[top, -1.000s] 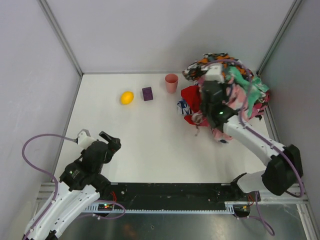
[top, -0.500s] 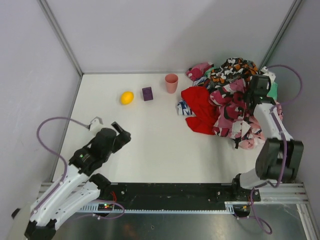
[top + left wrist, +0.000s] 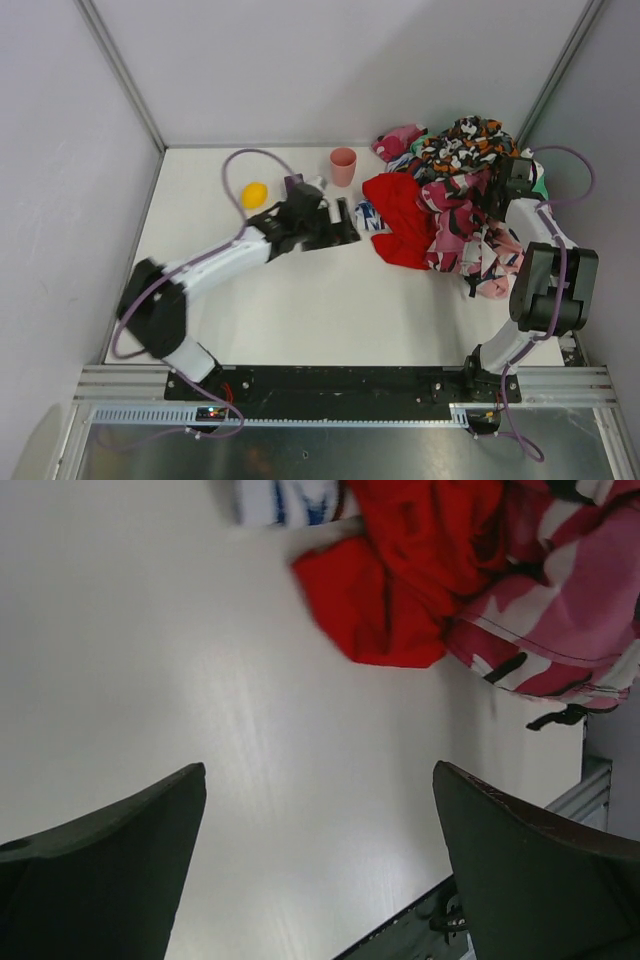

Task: Pick out a specific cloth from the pile

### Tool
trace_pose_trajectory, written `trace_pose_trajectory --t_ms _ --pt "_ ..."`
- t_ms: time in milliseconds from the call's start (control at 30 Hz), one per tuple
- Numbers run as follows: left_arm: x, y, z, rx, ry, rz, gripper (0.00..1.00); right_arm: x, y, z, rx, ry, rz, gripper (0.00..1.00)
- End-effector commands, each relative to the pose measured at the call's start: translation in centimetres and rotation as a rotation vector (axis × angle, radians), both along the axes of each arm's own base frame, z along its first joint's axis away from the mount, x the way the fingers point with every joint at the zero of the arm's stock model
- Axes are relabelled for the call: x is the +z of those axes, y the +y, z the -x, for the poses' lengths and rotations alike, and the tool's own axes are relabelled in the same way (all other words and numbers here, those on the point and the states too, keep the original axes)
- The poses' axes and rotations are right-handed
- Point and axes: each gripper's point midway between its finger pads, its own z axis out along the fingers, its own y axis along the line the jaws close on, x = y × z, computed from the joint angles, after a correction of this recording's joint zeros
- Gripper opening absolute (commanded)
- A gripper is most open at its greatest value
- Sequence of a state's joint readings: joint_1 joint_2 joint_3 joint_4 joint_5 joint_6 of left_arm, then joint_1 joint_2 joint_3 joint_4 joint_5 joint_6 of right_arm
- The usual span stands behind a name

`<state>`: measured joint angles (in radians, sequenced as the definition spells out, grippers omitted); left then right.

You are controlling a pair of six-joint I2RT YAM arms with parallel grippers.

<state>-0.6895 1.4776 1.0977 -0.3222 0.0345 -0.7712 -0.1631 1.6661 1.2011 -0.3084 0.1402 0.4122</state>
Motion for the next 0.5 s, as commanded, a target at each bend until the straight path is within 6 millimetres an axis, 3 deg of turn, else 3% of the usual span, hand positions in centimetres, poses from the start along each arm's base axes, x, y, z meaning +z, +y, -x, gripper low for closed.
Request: trace_pose_trajectory --t_ms 0,300,467 --pt "-0.3 -7.9 -1.0 -0.254 -0.011 0.053 1.00 -3.7 1.3 1.9 0.009 0.140 -0.075 0.00" --pt "-4.7 -18.8 -5.0 -0.354 0.067 0.122 1.00 -4.6 0.7 2.7 -0.001 0.168 -0.050 0.01" --pt "-6.3 -22.1 -6.8 -0.307 0.106 0.174 0.99 -5.1 0.6 2.9 0.012 0.180 -0.057 0.04"
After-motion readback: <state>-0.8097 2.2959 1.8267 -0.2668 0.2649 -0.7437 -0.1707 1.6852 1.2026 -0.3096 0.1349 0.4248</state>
